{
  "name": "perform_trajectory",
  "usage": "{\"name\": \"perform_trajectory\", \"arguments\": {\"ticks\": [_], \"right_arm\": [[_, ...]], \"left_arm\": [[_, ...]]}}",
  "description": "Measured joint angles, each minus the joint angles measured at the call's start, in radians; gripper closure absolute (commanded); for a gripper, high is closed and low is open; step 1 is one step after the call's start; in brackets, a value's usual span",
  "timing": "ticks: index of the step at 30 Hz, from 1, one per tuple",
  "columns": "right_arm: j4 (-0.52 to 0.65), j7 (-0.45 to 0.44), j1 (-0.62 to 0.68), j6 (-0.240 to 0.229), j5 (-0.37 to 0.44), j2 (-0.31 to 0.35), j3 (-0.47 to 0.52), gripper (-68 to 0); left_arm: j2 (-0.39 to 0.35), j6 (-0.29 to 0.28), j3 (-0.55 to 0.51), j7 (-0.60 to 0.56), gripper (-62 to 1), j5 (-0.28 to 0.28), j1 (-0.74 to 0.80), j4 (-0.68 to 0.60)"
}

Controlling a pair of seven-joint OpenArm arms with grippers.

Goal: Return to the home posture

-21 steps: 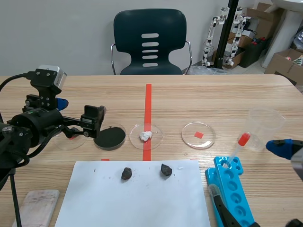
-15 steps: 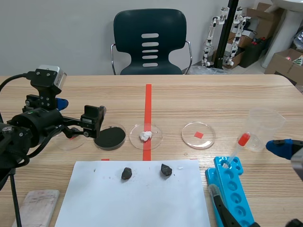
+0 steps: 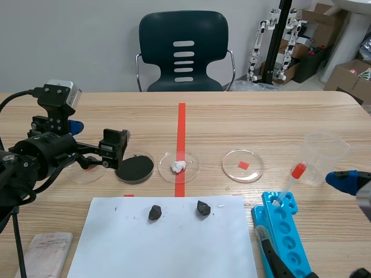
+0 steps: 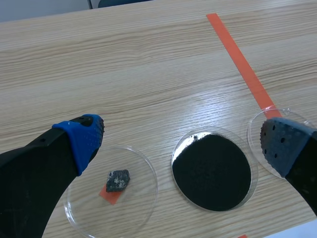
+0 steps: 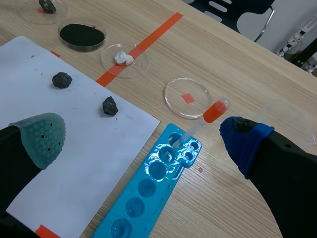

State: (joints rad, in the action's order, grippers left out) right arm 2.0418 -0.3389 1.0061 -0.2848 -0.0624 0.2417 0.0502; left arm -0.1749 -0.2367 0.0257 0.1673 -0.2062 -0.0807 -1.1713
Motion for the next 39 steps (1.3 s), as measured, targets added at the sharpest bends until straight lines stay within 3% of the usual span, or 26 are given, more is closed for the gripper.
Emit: {"name": "perform_trajectory", "arguments": {"ticks": [8, 19, 25, 32, 39], "right_arm": [[0.0, 0.0, 0.0, 0.0, 0.0, 0.0, 0.0, -67.9], [0.0, 0.0, 0.0, 0.0, 0.0, 0.0, 0.0, -67.9], [0.0, 0.0, 0.0, 0.0, 0.0, 0.0, 0.0, -67.9], [0.0, 0.0, 0.0, 0.0, 0.0, 0.0, 0.0, -67.9], [0.0, 0.0, 0.0, 0.0, 0.0, 0.0, 0.0, -67.9]], "left_arm": [[-0.012, -0.001, 0.0, -0.055, -62.3, 0.018, 0.082, -0.056], [-0.117, -0.001, 0.0, -0.099, -62.3, 0.023, 0.391, -0.445], [-0.136, -0.004, 0.0, -0.21, -62.3, 0.023, 0.573, -0.613], [-0.144, -0.004, 0.0, -0.327, -62.3, 0.102, 0.773, -0.758], [-0.144, -0.003, 0.0, -0.468, -62.3, 0.177, 0.93, -0.791]]}}
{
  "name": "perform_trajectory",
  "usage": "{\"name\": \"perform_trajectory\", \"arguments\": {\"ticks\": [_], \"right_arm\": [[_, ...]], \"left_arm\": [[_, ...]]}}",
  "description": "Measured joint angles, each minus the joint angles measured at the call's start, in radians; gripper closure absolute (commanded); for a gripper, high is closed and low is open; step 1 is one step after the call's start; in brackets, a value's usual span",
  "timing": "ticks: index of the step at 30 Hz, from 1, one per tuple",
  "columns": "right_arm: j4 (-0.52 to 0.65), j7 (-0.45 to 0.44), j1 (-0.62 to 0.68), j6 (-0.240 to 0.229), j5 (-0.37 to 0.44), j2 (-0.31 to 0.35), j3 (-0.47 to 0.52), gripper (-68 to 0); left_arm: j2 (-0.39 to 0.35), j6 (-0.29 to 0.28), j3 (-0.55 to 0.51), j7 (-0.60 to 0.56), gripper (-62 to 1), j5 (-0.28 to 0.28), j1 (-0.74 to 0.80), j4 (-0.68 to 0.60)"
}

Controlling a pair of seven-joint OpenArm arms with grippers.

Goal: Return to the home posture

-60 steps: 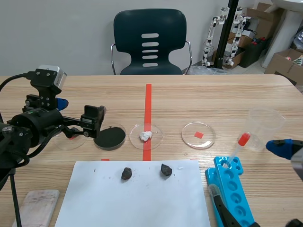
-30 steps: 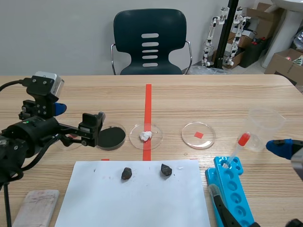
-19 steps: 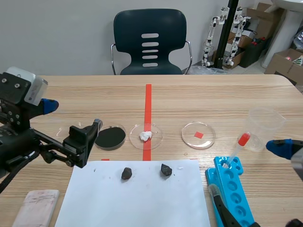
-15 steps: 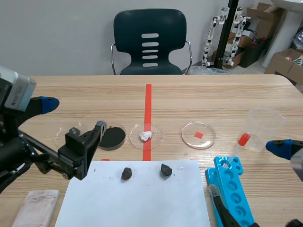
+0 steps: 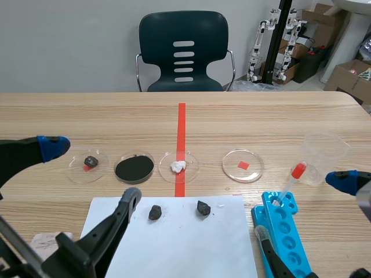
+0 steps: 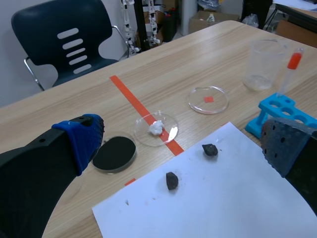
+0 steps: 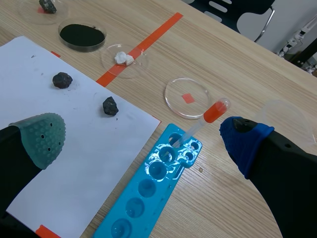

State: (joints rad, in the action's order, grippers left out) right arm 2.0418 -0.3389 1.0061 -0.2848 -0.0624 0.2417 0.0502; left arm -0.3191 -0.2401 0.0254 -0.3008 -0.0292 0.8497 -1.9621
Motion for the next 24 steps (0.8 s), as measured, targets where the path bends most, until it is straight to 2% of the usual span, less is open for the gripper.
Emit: {"name": "perform_trajectory", "arguments": {"ticks": [5, 9, 24], "right_arm": [[0.0, 0.0, 0.0, 0.0, 0.0, 0.0, 0.0, -67.9], [0.0, 0.0, 0.0, 0.0, 0.0, 0.0, 0.0, -67.9], [0.0, 0.0, 0.0, 0.0, 0.0, 0.0, 0.0, -67.9]], "left_arm": [[0.0, 0.037, -0.001, -0.072, -62.3, 0.029, 0.079, 0.0], [0.0, 0.039, -0.002, -0.113, -62.3, 0.05, 0.105, 0.001], [0.0, 0.039, -0.002, -0.13, -62.3, 0.079, 0.112, 0.001]]}}
